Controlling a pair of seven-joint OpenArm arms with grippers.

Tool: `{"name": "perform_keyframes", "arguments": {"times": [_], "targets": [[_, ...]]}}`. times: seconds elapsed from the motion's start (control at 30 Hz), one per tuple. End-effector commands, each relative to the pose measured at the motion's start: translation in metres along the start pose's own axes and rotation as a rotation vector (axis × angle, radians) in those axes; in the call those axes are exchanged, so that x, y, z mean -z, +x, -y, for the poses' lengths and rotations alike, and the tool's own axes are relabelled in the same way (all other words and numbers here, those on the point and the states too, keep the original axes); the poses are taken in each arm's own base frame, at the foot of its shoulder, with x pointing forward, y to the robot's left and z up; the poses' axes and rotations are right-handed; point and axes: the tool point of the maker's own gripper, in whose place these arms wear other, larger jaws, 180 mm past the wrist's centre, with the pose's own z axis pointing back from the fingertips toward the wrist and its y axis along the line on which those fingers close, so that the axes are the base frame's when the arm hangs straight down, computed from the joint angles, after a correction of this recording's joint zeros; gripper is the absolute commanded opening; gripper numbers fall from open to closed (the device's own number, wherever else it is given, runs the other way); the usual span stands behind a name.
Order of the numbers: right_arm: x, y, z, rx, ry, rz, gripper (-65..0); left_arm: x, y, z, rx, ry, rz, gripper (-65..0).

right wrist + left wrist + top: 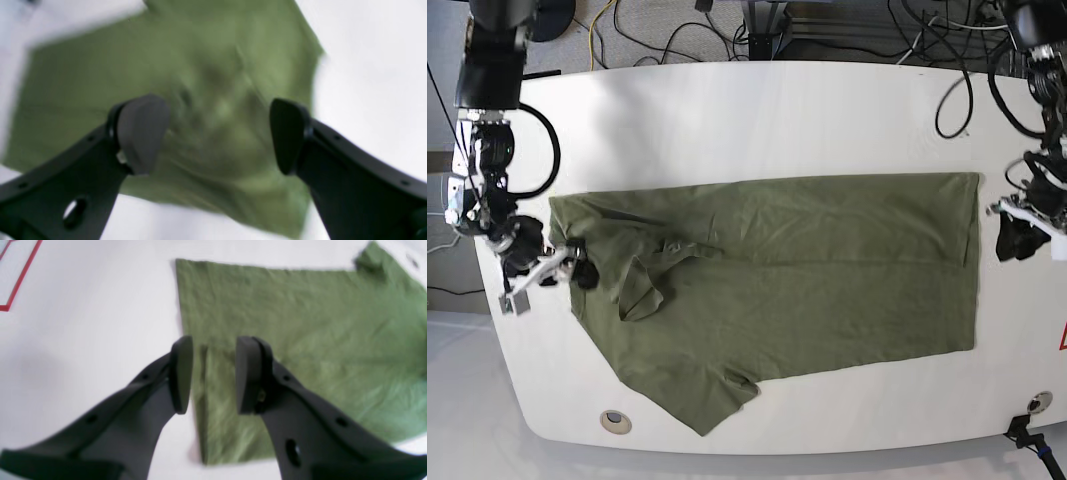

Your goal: Fold the T-shirt properly

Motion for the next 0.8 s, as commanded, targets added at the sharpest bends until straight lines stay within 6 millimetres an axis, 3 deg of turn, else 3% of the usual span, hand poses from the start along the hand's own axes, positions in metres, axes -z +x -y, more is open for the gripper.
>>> {"name": "perform_keyframes", "arguments": {"times": [0.0, 0.13, 0.23, 0.4, 0.67, 0.7, 0.77], "targets": [[-0.014, 0.006, 0.012, -0.122, -0.081, 0.025, -16.6, -0.012, 0.014, 0.006, 0.113, 0.010, 0.052, -44.7], [-0.017, -0.029, 0.042, -0.244, -0.207, -0.033, -16.3, -0.016, -0.013, 0.023, 0.221, -0.025, 0.020, -44.7], [-0.017, -0.045, 0.064, -0.219, -0.244, -0.028, -16.3, -0.021, -0.038, 0.031, 0.289, -0.059, -0.032, -44.7], [-0.013, -0.076, 0.094, -0.166, -0.264, -0.041, -16.5, -0.026, -0.053, 0.032, 0.298, -0.063, -0.059, -44.7], [0.008, -0.101, 0.073, -0.128, -0.215, -0.046, -17.0, -0.026, -0.055, 0.031, 0.296, -0.059, -0.068, -44.7], [0.009, -0.103, 0.071, -0.123, -0.212, -0.046, -18.5, -0.026, -0.056, 0.031, 0.297, -0.058, -0.068, -44.7], [0.010, -0.103, 0.069, -0.117, -0.208, -0.042, -30.7, -0.026, -0.055, 0.030, 0.296, -0.056, -0.068, -44.7]]}}
